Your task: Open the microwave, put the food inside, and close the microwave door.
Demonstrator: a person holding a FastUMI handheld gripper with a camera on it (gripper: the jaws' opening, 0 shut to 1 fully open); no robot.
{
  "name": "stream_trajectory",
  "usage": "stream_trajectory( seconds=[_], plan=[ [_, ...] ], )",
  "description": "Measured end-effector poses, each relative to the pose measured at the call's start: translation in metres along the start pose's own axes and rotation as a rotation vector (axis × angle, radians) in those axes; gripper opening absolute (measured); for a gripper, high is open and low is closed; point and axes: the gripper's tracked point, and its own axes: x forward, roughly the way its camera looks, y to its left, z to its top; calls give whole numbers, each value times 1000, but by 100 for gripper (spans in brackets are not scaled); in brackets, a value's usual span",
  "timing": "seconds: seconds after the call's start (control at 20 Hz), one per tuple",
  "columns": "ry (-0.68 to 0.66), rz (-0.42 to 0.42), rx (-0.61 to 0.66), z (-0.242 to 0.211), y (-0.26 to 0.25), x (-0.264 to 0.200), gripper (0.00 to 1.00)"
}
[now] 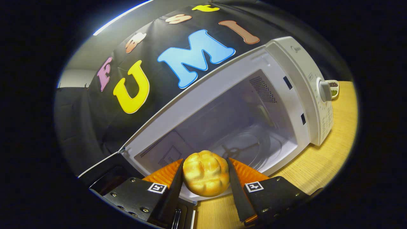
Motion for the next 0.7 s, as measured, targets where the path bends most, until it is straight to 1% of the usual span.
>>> stream_trajectory(
  seconds=[0.1,0.25,0.3,0.4,0.45,0.5,0.55,0.6,0.7],
  plan=[
    [-17,-8,22,1,-5,12,74],
    [-50,1,7,-2,-10,24,74],
    [-42,-14,8,-7,-16,30,74],
    [-36,-19,36,-7,-24,38,74],
    [-40,-25,47,-6,-30,42,78],
    [-34,-29,64,-7,-34,43,80],
    [-46,-10,83,-5,-32,44,80],
    [-56,9,91,-3,-29,48,82],
    [-66,12,72,-3,-26,45,89]
  ],
)
